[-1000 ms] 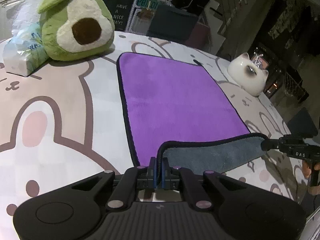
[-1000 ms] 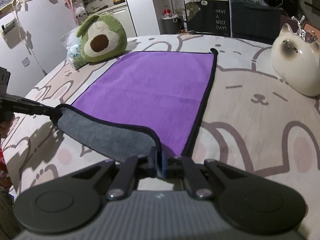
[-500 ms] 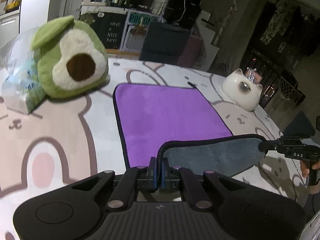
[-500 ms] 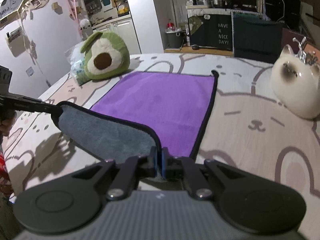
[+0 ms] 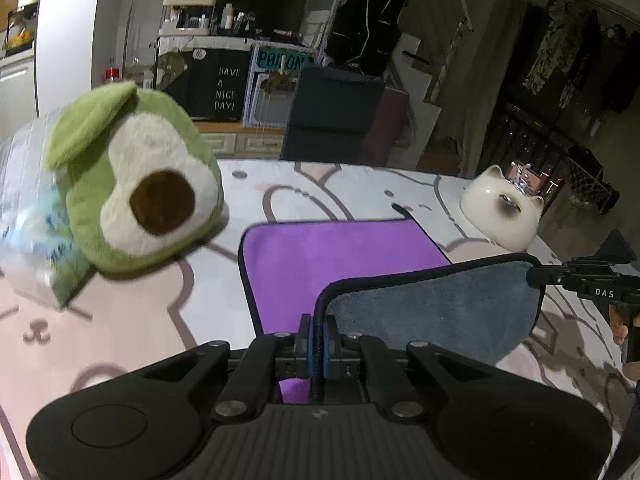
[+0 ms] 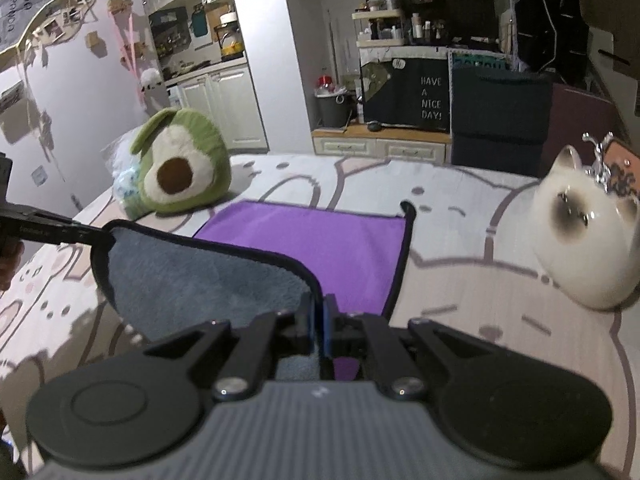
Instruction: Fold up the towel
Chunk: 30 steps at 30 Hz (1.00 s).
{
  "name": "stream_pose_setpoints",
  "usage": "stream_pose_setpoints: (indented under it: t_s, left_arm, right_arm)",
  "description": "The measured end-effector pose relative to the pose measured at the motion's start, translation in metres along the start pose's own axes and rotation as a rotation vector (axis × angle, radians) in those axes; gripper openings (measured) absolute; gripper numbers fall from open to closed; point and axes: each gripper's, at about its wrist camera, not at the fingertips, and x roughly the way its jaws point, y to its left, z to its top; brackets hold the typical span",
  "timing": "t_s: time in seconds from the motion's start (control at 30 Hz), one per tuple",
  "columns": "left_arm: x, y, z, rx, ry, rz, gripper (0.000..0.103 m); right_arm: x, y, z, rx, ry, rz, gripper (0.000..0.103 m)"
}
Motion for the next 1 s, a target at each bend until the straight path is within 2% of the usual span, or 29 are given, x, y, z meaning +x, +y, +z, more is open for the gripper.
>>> stream_pose_setpoints:
  t_s: [0.2, 1.0]
  left_arm:
    - [0.017, 0.004, 0.019, 0.018, -0.027, 0.033, 0.005]
    - [0.092, 0.025, 0.080, 0.083, -0.019, 0.106, 0.005]
  right_arm:
    - [0.019, -0.010, 0.018, 0.011, -0.019, -0.013, 0.005]
    - [0.093, -0.036, 0.067, 0.032, -0.006, -0.091, 0.005]
